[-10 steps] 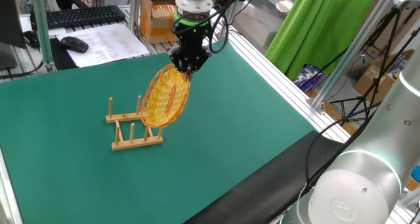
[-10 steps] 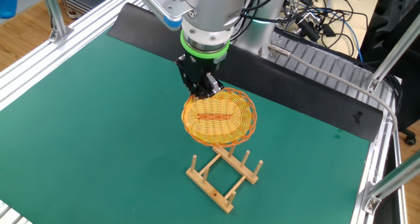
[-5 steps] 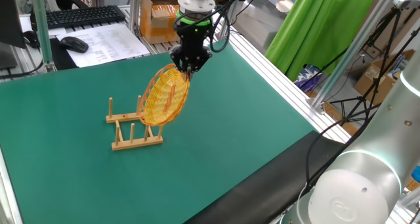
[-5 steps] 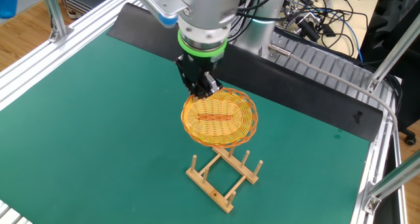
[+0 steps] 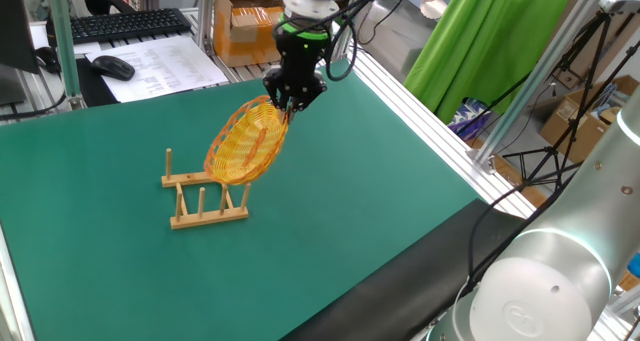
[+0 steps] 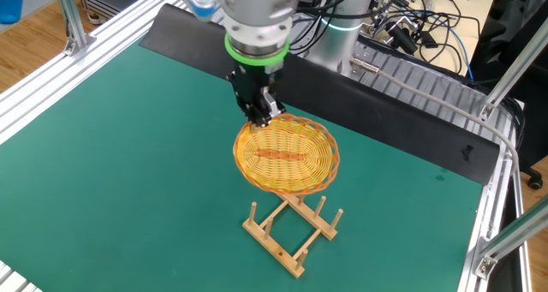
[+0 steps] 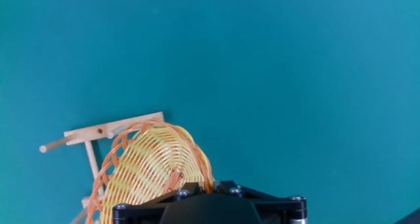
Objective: Put the dish on the dish rack
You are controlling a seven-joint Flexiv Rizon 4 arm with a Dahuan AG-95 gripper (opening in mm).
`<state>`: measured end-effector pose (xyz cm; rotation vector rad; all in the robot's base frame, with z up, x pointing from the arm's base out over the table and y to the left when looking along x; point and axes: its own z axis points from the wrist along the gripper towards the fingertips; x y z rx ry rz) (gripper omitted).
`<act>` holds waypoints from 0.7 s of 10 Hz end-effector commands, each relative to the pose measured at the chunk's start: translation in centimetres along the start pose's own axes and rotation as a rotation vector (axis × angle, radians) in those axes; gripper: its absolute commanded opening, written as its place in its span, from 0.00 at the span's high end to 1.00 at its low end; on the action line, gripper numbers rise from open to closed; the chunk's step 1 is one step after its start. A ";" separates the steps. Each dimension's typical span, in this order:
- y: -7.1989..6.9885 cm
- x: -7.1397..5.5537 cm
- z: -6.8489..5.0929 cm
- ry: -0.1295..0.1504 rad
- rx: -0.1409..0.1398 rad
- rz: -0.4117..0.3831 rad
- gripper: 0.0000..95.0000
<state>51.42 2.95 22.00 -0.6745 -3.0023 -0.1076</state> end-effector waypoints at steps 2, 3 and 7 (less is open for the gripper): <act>0.1 0.0 0.0 0.050 -0.086 0.052 1.00; 0.1 0.0 0.0 0.048 -0.084 0.035 1.00; 0.6 0.0 -0.6 0.012 -0.035 -0.038 1.00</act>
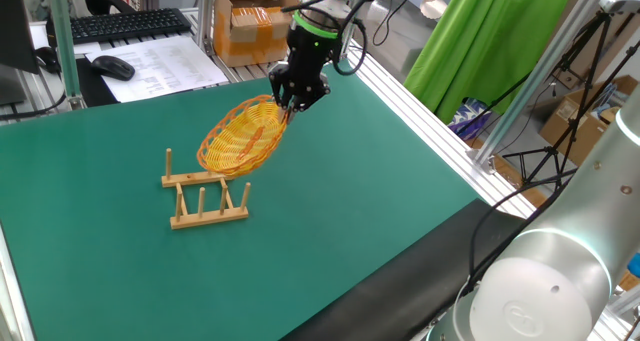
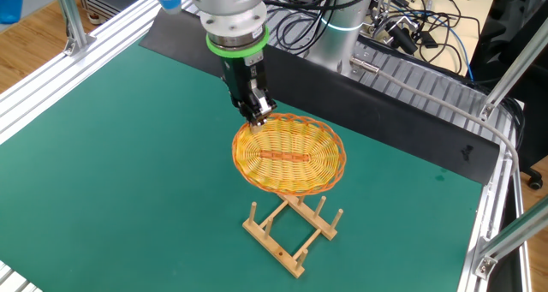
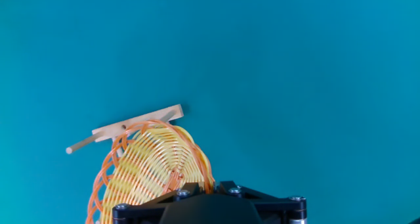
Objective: Put the dish on the dish rack
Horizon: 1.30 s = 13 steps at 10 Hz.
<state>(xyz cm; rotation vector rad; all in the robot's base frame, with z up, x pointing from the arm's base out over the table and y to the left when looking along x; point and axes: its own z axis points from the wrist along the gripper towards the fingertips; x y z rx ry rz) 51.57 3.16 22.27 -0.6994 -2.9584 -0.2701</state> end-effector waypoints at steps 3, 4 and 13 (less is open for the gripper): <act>1.4 0.4 -1.1 -0.058 0.116 -0.119 1.00; 1.5 0.5 -1.1 -0.069 0.130 -0.136 1.00; 2.3 -1.5 -1.5 -0.146 0.212 -0.215 1.00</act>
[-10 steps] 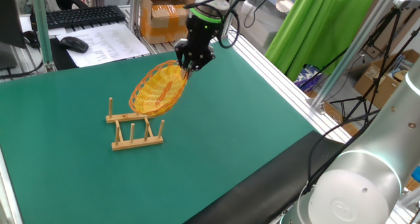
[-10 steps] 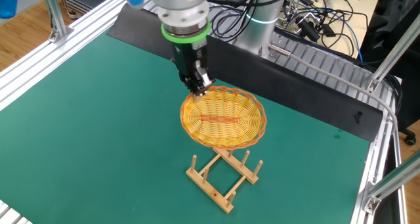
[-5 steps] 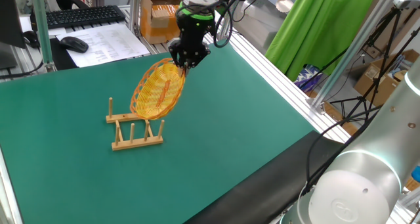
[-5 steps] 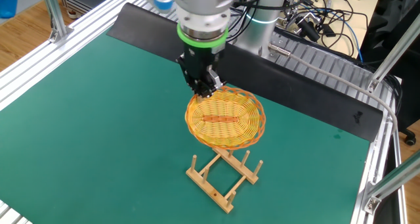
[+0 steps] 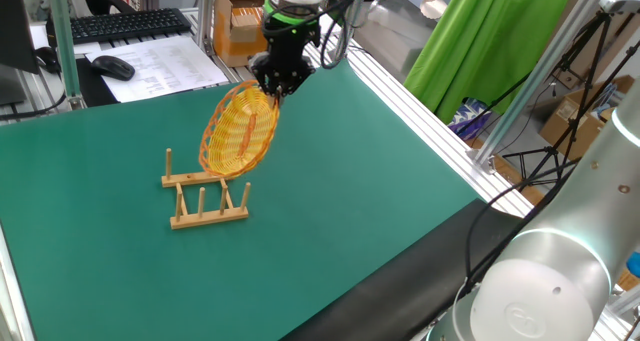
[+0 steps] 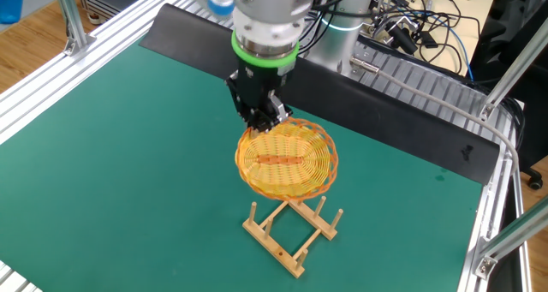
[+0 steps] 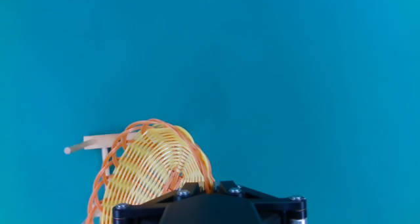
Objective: Put the dish on the dish rack
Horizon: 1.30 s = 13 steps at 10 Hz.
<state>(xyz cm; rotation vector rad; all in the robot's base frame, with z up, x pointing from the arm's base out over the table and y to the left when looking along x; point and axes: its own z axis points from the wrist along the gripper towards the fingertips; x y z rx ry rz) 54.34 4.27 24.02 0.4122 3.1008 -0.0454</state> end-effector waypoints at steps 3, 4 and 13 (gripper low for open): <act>0.0 0.0 -0.1 -0.026 0.051 -0.035 1.00; 0.1 -0.1 -0.2 -0.045 0.058 -0.036 1.00; 1.1 -0.8 -0.7 -0.162 0.103 -0.039 1.00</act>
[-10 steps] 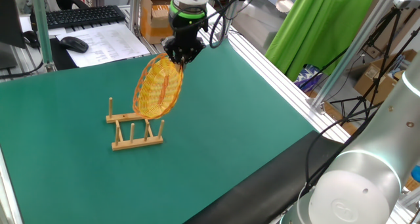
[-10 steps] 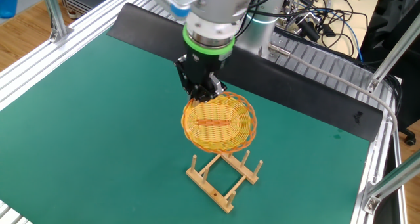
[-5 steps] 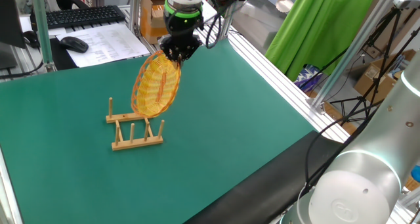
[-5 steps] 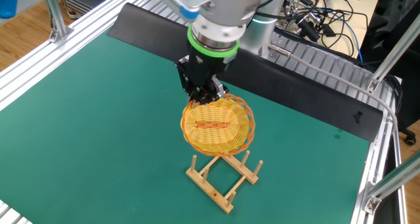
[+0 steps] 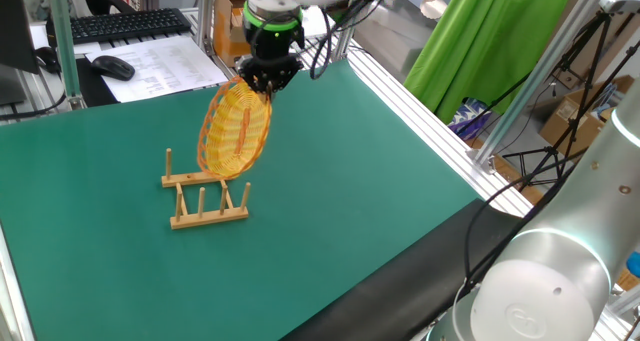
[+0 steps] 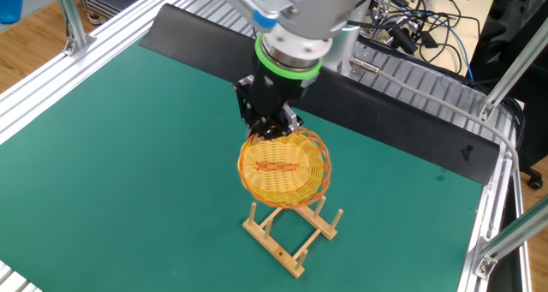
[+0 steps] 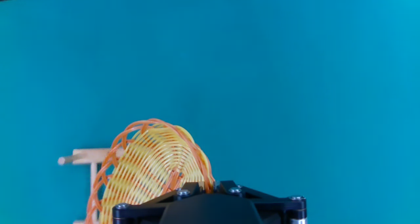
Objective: Put the dish on the dish rack
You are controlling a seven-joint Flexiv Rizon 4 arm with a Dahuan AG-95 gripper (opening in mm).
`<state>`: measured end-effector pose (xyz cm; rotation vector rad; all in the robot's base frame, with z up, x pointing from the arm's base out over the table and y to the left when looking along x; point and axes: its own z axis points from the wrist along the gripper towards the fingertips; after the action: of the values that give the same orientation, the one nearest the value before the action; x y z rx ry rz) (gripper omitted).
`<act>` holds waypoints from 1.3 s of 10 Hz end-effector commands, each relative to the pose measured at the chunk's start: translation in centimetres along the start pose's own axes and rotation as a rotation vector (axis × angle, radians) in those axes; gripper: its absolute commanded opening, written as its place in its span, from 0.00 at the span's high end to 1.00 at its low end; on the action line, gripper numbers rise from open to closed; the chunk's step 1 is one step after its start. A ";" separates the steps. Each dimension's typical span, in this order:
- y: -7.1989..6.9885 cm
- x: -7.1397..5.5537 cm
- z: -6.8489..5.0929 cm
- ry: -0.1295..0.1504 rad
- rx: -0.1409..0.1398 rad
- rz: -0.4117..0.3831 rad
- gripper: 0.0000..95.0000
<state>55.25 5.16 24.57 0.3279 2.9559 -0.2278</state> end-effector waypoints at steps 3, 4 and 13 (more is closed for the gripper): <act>0.2 -0.2 0.3 0.004 0.000 0.006 1.00; 0.4 -0.2 0.6 0.010 -0.001 0.010 1.00; 1.5 -0.2 1.6 -0.040 0.046 0.033 1.00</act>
<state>55.95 6.31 22.77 0.3736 2.9059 -0.2923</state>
